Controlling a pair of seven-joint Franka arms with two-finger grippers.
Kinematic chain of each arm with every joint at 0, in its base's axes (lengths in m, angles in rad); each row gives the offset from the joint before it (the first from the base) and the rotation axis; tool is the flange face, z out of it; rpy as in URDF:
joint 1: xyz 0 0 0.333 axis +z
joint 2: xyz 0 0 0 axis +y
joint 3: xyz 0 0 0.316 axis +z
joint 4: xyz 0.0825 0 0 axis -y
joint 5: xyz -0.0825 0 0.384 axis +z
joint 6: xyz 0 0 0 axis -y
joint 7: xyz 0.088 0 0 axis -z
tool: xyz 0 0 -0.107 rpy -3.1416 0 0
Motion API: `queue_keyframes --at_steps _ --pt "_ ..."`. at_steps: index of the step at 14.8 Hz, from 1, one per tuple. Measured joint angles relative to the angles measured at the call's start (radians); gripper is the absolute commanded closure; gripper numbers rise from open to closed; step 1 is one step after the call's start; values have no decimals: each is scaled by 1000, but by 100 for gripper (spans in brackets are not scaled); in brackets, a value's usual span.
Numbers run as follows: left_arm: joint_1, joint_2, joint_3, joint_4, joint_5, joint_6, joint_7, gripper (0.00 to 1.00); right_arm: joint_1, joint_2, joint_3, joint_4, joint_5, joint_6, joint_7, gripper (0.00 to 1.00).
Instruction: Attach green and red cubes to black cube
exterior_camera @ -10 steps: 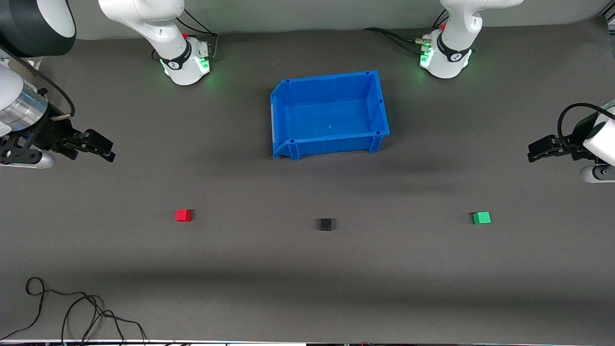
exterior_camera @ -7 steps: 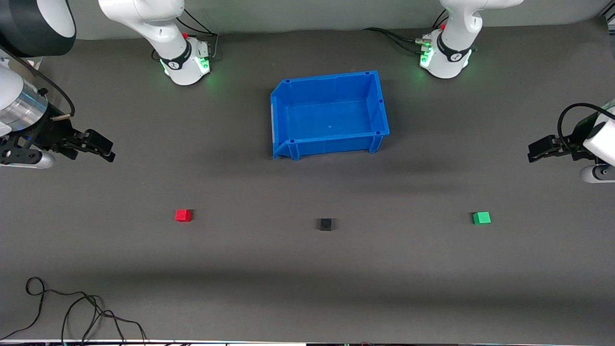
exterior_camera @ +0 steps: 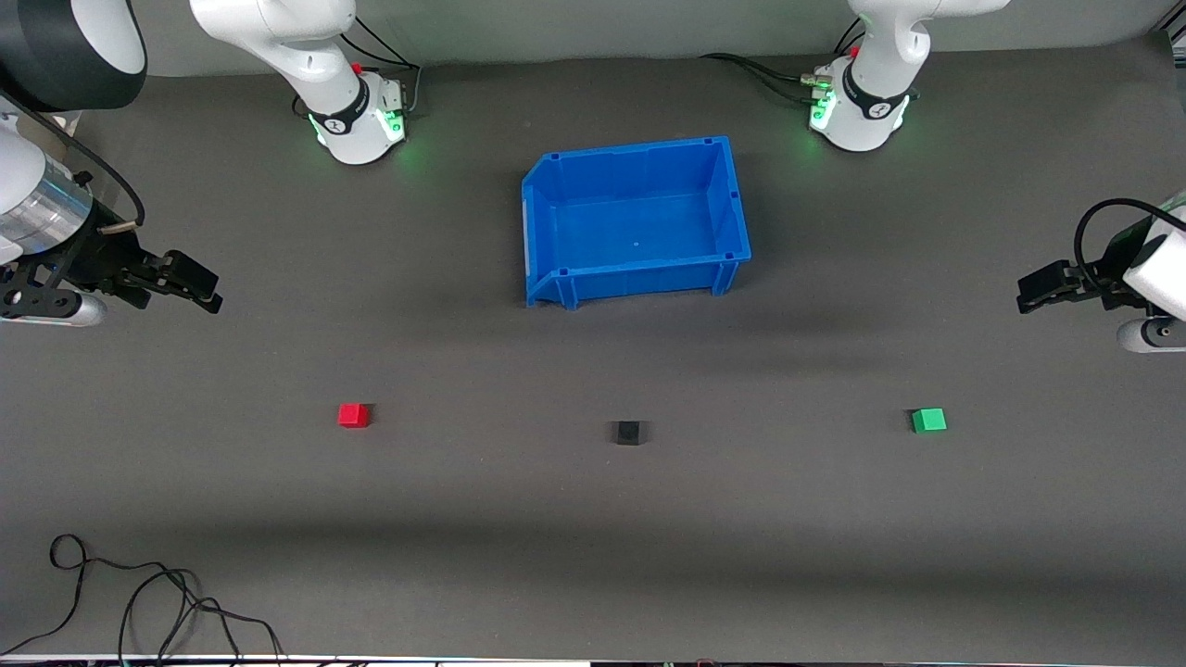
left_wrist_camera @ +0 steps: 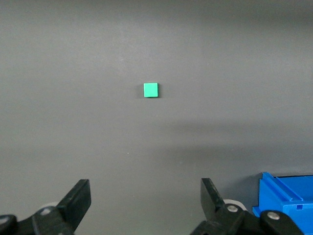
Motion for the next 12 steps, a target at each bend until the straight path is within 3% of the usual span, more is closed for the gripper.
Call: queue_keyframes --at_steps 4,12 --pt "1 34 4 -27 0 73 -7 0 0 9 0 0 0 0 0 0" --pt "47 232 12 -59 -1 277 -168 0 2 20 0 0 0 -4 0 0"
